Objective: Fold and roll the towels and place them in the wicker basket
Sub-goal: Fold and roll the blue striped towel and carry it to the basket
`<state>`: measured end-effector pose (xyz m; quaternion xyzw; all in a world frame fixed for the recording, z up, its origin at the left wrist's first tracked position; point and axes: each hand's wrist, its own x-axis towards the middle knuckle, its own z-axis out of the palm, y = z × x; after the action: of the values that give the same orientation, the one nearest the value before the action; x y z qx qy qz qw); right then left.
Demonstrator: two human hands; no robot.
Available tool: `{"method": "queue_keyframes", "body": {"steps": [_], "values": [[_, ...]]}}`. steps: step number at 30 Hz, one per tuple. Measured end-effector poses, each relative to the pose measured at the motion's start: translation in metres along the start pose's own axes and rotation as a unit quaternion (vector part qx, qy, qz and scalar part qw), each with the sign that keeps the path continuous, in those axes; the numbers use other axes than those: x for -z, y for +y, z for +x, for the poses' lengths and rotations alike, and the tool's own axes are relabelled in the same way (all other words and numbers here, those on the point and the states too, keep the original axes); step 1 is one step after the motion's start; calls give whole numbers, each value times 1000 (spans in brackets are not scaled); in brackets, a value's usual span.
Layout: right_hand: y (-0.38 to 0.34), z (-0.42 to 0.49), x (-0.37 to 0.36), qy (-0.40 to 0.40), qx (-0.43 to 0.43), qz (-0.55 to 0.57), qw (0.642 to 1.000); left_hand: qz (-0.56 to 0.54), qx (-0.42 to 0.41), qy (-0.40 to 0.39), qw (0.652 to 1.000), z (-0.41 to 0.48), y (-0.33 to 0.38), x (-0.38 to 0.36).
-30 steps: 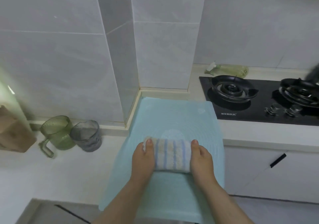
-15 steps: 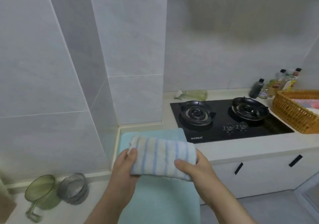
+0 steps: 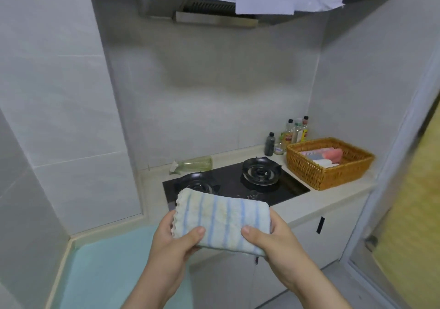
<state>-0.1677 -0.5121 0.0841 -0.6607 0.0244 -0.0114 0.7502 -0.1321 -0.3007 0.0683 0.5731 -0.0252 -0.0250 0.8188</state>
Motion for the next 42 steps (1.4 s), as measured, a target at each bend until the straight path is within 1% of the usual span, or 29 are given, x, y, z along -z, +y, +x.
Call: {"method": "queue_keyframes", "body": {"steps": [8,12,20,25,34,38,42], "values": [[-36,-18,129,74,37,-39,996,39,-39,-75,996,23,-29,-126],[-45,-28,180,112,46,-28,992,42,-33,-120,991,31,-40,-183],[-53,-9,267,137,53,-33,989,34,-13,-173,984,71,-71,-269],[-57,41,318,134,46,-38,989,34,-6,-172,985,123,-99,-314],[-74,142,424,160,23,-41,986,22,29,-164,986,230,-142,-410],[-78,170,466,175,18,-36,984,17,35,-160,986,262,-157,-450],[-76,197,506,171,15,-42,984,21,37,-162,986,288,-175,-484]]}}
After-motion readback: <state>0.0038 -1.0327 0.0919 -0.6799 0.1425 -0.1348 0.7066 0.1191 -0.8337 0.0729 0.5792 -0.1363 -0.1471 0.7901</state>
